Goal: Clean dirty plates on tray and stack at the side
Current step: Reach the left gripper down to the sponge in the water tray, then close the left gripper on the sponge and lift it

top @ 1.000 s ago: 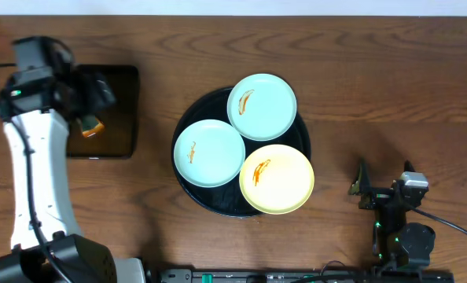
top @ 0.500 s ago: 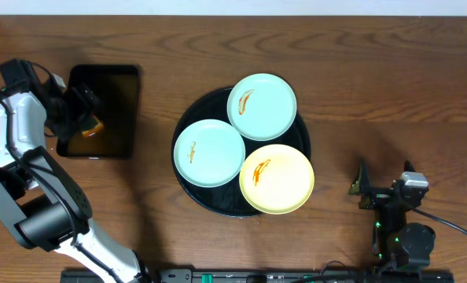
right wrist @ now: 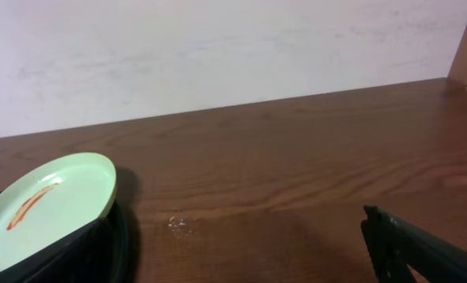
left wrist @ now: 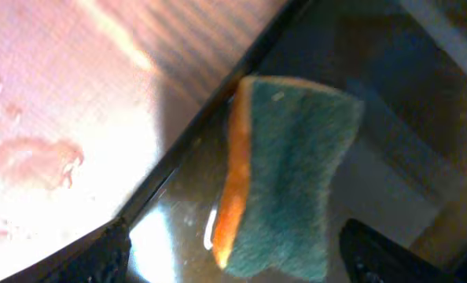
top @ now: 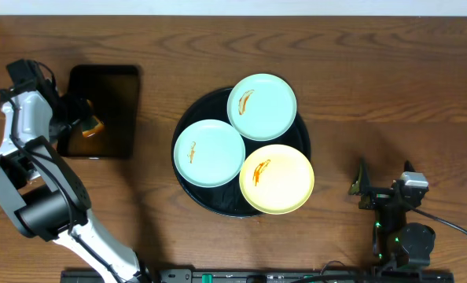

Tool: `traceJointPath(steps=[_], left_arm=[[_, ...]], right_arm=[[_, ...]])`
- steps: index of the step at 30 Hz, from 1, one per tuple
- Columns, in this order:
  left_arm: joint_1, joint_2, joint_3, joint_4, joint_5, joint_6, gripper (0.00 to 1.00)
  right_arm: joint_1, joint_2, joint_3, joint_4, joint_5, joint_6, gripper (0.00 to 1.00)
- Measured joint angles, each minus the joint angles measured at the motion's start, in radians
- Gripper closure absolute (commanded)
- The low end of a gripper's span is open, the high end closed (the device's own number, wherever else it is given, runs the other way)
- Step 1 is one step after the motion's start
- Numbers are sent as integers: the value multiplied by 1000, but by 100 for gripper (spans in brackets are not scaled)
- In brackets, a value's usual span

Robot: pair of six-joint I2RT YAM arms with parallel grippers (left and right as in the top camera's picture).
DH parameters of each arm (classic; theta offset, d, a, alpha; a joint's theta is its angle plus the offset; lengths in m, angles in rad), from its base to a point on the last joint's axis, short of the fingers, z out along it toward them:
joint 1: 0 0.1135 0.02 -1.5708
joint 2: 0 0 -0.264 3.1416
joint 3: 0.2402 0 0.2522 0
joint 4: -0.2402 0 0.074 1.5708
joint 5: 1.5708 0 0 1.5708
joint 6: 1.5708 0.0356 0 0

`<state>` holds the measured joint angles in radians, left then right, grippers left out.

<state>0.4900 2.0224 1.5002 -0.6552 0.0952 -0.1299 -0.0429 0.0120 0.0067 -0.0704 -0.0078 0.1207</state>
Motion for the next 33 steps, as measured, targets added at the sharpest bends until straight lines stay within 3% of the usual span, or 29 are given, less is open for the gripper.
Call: traceJointPath(steps=[10,20,24,28,33], left_arm=[[-90,0,0,56,-54,56,17],[-86,19,0,77,-125,61,18],[-86,68,0,77,-121,68,34],[-86,101,0,80,-121,76,38],[-86,100,0,87,-120,80,58]], right_arm=[[0,0,0,0,0,0,1],[0,0,0,0,0,0,1],[0,0,0,0,0,0,1],[0,0,0,0,0,0,1],[0,0,0,0,0,0,1]])
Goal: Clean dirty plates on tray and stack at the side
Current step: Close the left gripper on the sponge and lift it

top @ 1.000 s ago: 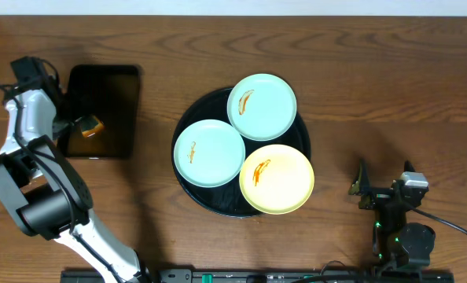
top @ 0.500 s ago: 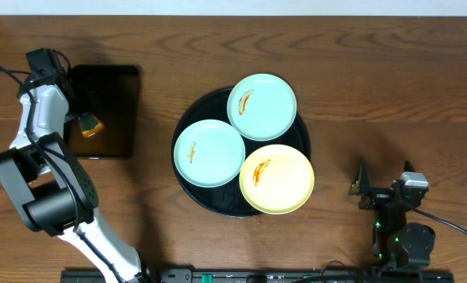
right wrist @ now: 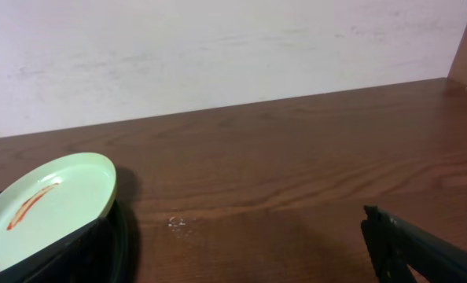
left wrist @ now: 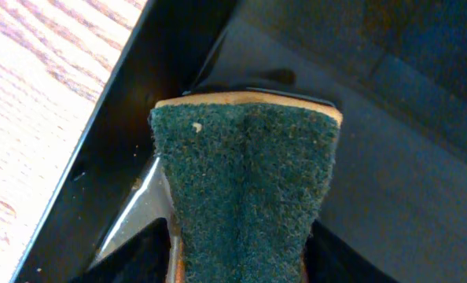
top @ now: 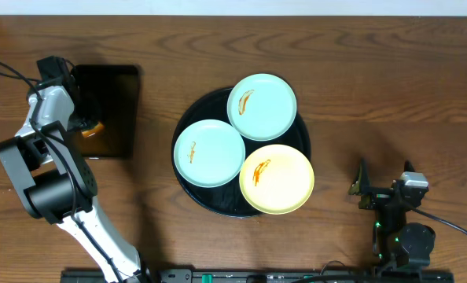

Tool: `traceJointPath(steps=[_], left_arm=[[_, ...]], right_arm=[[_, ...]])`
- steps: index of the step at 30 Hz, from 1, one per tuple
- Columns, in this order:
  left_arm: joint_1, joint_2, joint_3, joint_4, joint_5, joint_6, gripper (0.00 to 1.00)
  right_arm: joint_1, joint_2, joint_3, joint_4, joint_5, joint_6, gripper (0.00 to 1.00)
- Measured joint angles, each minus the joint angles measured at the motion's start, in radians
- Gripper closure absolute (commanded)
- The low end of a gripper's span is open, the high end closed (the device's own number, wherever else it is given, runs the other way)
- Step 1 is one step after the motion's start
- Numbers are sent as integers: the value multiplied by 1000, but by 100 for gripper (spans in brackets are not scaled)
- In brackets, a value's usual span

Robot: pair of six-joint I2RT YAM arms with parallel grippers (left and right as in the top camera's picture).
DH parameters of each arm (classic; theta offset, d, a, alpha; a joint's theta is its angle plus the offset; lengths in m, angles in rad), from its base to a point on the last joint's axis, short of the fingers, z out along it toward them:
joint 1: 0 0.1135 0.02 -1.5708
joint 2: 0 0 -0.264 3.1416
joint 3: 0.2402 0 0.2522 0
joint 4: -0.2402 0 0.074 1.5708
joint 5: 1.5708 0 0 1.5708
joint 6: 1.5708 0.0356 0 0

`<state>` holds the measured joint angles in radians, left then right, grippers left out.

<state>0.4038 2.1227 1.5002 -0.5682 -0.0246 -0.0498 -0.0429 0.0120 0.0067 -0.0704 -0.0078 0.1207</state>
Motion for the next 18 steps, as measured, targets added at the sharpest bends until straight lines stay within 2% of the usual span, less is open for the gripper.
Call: traceJointPath(steps=[4,5,8,14,18], left_arm=[[0,0,0,2,3,-1,60],[0,0,0,3,3,-1,64],[0,0,0,4,3,3,92],[0,0,0,5,8,0,92],[1,-17,0,-11,69,-1,93]], right_arm=[[0,0,0,0,0,0,1],[0,0,0,0,0,0,1],[0,0,0,0,0,0,1],[0,0,0,0,0,0,1],[0,0,0,0,0,0,1]])
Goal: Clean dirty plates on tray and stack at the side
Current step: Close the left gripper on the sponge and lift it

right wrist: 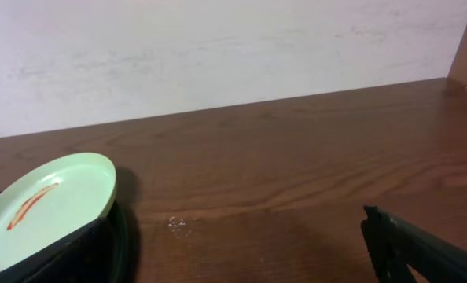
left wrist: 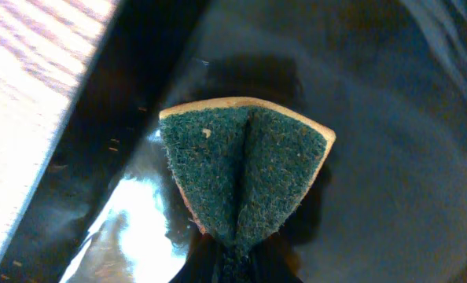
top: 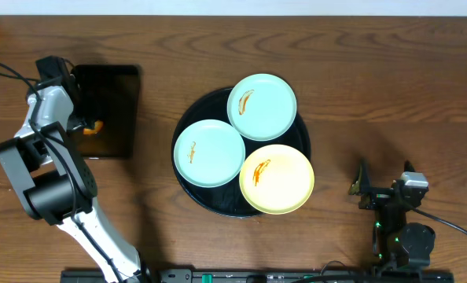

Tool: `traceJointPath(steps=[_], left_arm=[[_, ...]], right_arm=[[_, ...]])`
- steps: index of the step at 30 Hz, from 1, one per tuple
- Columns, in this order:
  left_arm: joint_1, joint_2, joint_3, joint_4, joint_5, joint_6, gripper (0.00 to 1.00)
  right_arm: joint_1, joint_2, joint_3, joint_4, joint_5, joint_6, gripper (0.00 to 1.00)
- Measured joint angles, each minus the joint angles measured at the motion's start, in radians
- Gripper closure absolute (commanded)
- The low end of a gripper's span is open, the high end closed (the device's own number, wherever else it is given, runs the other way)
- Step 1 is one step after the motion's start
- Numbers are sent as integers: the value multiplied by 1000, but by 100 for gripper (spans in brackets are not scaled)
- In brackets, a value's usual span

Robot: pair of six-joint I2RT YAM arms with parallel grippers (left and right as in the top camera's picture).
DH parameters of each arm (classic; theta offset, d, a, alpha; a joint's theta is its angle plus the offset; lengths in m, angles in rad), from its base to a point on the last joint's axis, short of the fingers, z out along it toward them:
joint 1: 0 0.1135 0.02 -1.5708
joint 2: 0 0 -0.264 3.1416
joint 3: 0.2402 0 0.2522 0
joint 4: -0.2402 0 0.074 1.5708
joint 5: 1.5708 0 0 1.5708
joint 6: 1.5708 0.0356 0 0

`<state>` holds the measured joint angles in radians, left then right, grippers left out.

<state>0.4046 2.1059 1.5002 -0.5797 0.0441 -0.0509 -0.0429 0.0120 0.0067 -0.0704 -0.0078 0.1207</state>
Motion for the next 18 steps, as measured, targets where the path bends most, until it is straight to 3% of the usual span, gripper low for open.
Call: traceJointPath(steps=[10,18], left_arm=[[-1,-253,0,-23,209,0,93],[-1,-372,0,-24,243,-1,92]], right_arm=[[0,0,0,0,0,0,1],[0,0,0,0,0,0,1]])
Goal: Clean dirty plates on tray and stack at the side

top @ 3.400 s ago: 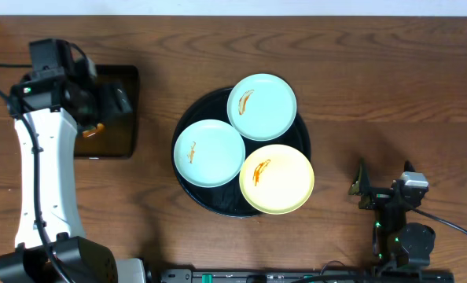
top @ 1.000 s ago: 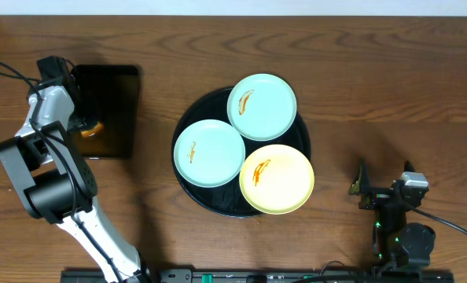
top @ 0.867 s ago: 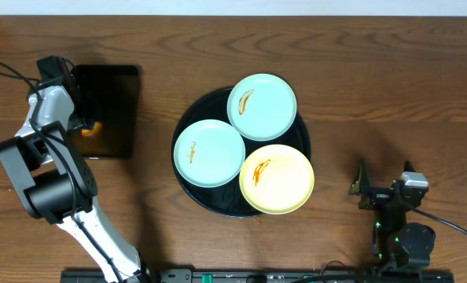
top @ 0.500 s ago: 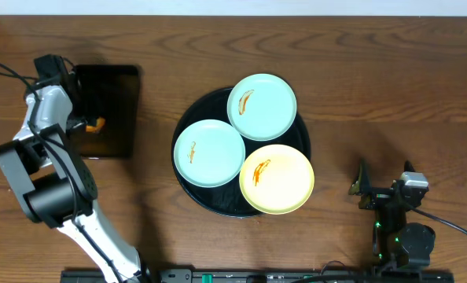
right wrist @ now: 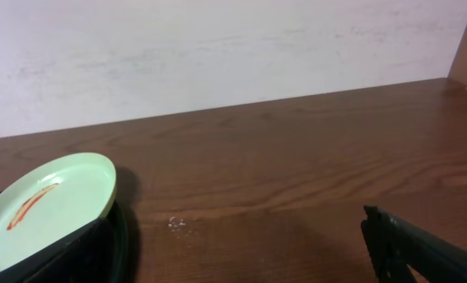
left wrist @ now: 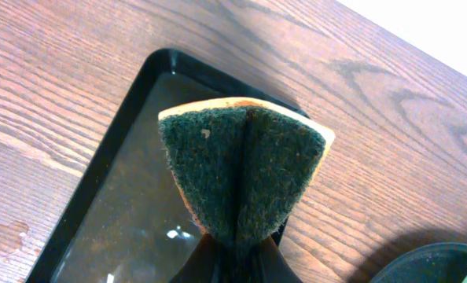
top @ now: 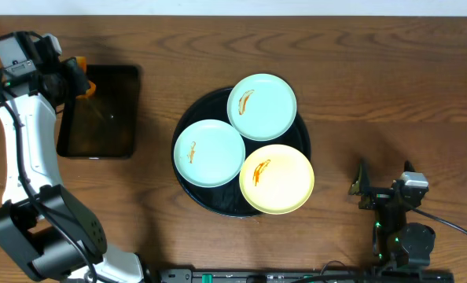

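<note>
My left gripper (top: 78, 81) is shut on a green sponge (left wrist: 245, 169) with an orange edge, pinched into a fold. It hangs above the far end of a black rectangular tray (left wrist: 100, 212). A round black tray (top: 188, 181) in the middle holds three plates: two pale green ones (top: 262, 106) (top: 210, 152) and a yellow one (top: 277, 179), each with an orange-red smear. My right gripper (top: 362, 187) rests open on the table to the right of the round tray, with one finger (right wrist: 422, 251) visible. The far pale green plate (right wrist: 45, 208) appears in the right wrist view.
The rectangular tray (top: 100, 110) has a wet, shiny bottom. Bare wooden table (top: 375, 94) lies right of the round tray and along the far side. A white wall (right wrist: 218, 47) stands behind the table.
My left gripper, still shut on the sponge, was low inside the rectangular tray and now holds it well above the tray's far end. The right arm and plates are unchanged.
The sponge lay in the rectangular tray with my left gripper open over it. Then the sponge sat between the fingers, then was pinched into a fold in the tray. Now it hangs raised above the tray. The plates and right arm stayed put.
</note>
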Tool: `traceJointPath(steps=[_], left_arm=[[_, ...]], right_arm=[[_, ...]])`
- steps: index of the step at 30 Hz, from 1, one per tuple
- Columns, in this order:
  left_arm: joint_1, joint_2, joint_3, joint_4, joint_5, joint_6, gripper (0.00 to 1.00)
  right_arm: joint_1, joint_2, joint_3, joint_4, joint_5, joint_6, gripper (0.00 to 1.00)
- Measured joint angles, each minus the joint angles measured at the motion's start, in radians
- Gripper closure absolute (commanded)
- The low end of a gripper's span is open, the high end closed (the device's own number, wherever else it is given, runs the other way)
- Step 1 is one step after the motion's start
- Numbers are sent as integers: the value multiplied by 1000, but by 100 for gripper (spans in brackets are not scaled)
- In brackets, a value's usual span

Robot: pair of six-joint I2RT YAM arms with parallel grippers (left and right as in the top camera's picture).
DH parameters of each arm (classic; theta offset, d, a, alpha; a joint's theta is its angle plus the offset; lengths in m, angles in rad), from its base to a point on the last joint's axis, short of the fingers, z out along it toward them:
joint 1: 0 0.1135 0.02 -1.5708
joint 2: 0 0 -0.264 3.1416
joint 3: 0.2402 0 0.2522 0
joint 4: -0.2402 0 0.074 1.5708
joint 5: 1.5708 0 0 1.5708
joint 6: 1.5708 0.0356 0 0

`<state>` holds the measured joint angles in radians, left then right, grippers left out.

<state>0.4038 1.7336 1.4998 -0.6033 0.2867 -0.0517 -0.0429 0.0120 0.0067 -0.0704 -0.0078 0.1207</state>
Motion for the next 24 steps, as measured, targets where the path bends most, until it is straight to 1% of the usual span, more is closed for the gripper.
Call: traceJointPath(steps=[4,8,11,18,20,24], left_arm=[[0,-2,0,16,0,0,93],[0,13,-11,132,1,0,93],[0,68,-16,196,3,-2,93],[1,209,-47,206,8,-69,93],[5,209,-57,200,45,-80,93],[29,166,-57,226,178,-87,93]], right_arm=[[0,0,0,0,0,0,1],[0,0,0,0,0,0,1],[0,0,0,0,0,0,1],[0,0,0,0,0,0,1],[0,0,0,0,0,0,1],[0,0,0,0,0,0,1]])
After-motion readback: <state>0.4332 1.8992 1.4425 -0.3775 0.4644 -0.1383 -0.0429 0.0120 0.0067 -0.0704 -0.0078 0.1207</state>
